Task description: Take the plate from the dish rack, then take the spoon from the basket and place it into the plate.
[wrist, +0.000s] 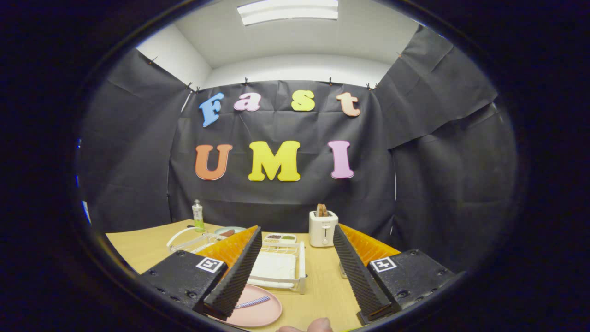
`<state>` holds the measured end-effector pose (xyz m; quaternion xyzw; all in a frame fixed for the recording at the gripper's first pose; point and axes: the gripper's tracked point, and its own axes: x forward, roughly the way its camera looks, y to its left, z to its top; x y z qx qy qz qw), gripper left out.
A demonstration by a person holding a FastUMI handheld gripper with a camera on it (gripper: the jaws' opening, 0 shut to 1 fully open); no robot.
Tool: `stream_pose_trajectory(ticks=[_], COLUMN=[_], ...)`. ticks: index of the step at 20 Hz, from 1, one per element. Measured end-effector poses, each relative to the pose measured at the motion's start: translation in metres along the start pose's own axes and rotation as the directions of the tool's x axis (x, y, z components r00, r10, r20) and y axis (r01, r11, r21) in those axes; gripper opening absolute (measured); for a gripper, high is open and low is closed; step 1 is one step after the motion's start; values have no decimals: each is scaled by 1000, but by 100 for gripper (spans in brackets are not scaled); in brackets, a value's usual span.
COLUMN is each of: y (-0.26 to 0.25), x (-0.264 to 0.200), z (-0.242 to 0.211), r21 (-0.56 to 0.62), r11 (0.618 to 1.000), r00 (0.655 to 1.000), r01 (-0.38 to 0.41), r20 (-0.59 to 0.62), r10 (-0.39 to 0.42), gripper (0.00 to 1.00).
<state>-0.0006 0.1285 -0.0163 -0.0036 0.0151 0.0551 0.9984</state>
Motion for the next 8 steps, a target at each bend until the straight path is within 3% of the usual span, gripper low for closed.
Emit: stream_pose_trajectory(ticks=[8], y=[-18], x=[-13], z=[3], r21=[-3], r11=[1000], r00=[1000], r01=[20], r20=[12], r10=[-20], gripper=[100])
